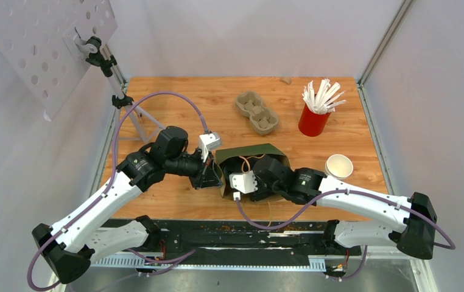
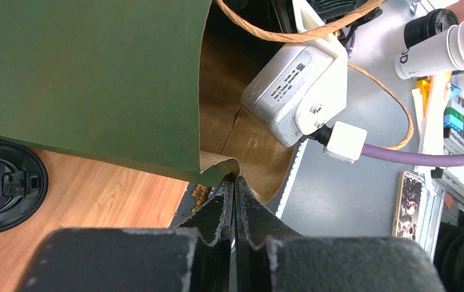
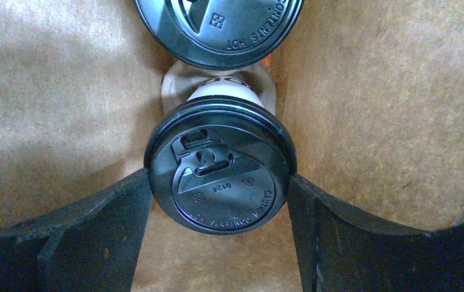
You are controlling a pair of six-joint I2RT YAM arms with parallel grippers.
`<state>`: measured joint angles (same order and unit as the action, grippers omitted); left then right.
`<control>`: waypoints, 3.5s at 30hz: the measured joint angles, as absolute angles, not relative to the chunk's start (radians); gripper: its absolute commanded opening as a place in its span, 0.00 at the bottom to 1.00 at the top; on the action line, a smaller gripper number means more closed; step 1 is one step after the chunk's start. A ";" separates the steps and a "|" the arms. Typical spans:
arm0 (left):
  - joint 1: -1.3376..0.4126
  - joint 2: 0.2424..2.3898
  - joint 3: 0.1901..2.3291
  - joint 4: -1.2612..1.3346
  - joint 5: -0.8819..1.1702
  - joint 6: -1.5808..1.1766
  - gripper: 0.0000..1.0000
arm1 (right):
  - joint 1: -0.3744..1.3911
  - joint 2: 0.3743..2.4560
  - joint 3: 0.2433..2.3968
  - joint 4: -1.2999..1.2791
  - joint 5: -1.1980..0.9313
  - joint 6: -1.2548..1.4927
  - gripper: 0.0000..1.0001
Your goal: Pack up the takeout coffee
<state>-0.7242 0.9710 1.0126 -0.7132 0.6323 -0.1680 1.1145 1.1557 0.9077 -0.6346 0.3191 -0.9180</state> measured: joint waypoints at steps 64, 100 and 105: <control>-0.724 0.983 1.013 -0.714 0.639 -0.166 0.05 | 1.060 1.171 0.812 -0.499 0.297 -0.891 0.57; -0.724 0.994 1.020 -0.713 0.639 -0.173 0.05 | 1.050 1.161 0.833 -0.541 0.295 -0.862 0.76; -0.724 0.995 1.020 -0.712 0.639 -0.173 0.05 | 1.050 1.161 0.844 -0.563 0.293 -0.859 0.79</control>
<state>-0.7242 0.9951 1.0203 -0.7120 0.6392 -0.1726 1.0504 1.1614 0.8436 -0.5629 0.2928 -0.8585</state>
